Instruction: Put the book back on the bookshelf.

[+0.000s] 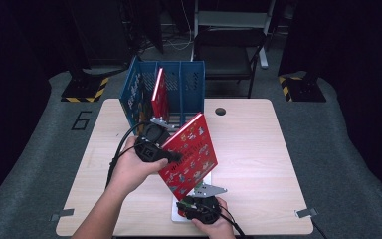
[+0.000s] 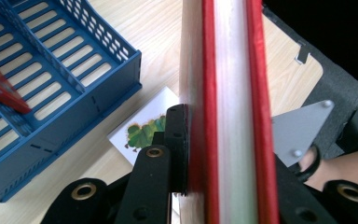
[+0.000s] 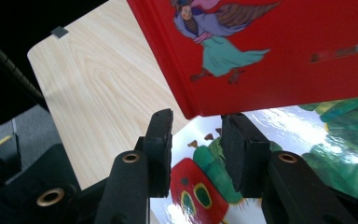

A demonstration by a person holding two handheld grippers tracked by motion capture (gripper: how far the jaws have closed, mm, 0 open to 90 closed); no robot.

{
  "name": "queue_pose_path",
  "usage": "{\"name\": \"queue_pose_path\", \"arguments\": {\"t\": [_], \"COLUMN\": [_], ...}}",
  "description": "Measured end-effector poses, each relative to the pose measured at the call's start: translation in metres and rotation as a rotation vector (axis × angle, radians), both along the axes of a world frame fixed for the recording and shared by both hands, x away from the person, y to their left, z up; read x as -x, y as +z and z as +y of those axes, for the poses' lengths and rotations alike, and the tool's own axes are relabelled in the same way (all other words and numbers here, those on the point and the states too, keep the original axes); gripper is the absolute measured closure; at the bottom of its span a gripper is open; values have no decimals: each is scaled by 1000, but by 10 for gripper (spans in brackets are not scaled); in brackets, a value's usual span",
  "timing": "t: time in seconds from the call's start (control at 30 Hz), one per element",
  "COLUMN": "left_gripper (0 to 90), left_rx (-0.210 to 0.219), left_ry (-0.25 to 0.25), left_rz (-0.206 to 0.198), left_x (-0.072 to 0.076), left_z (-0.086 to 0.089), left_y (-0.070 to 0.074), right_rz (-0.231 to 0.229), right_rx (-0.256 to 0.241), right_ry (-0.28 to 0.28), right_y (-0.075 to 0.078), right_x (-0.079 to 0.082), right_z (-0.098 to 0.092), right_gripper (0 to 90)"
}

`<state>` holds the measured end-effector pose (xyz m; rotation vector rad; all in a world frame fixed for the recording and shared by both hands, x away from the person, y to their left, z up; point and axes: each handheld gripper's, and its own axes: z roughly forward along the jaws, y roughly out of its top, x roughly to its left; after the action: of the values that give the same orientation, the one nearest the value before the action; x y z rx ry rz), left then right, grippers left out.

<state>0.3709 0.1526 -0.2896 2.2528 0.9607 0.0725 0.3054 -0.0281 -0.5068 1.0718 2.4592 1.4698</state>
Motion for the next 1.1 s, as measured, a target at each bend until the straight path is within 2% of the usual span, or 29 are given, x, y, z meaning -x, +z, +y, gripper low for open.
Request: {"name": "queue_pose_path", "arguments": {"t": [0.1,0.2,0.37,0.5,0.6,0.73,0.77,0.87,1.1], "left_gripper": [792,791,792,791,790,790,790,790,788], "left_rx": [9,-7,16,8,18,35,22,8,26], "left_ry": [0,17,43,38,50,74,71,63,62], "left_rz": [0,-10,-15,-10,-14,-27,-34,-29,-19], "left_x": [0,0,-1,-2,-2,-3,-3,-3,-4], "left_z": [0,2,4,1,0,0,0,0,2], "left_y": [2,4,6,7,8,10,10,10,13], "right_rz": [3,-23,-22,-27,-29,-31,-15,-7,-12], "right_rx": [-15,-18,-55,-43,-55,-87,-100,-101,-105], "right_ry": [-17,-41,-68,-66,-75,-122,-141,-132,-132], "right_y": [-2,0,3,3,3,4,4,3,6], "right_x": [0,2,-1,-1,-2,-4,-5,-6,-4], "right_z": [3,2,-2,-3,-5,-6,-6,-3,-5], "right_gripper": [640,691,717,720,724,703,702,706,713]}}
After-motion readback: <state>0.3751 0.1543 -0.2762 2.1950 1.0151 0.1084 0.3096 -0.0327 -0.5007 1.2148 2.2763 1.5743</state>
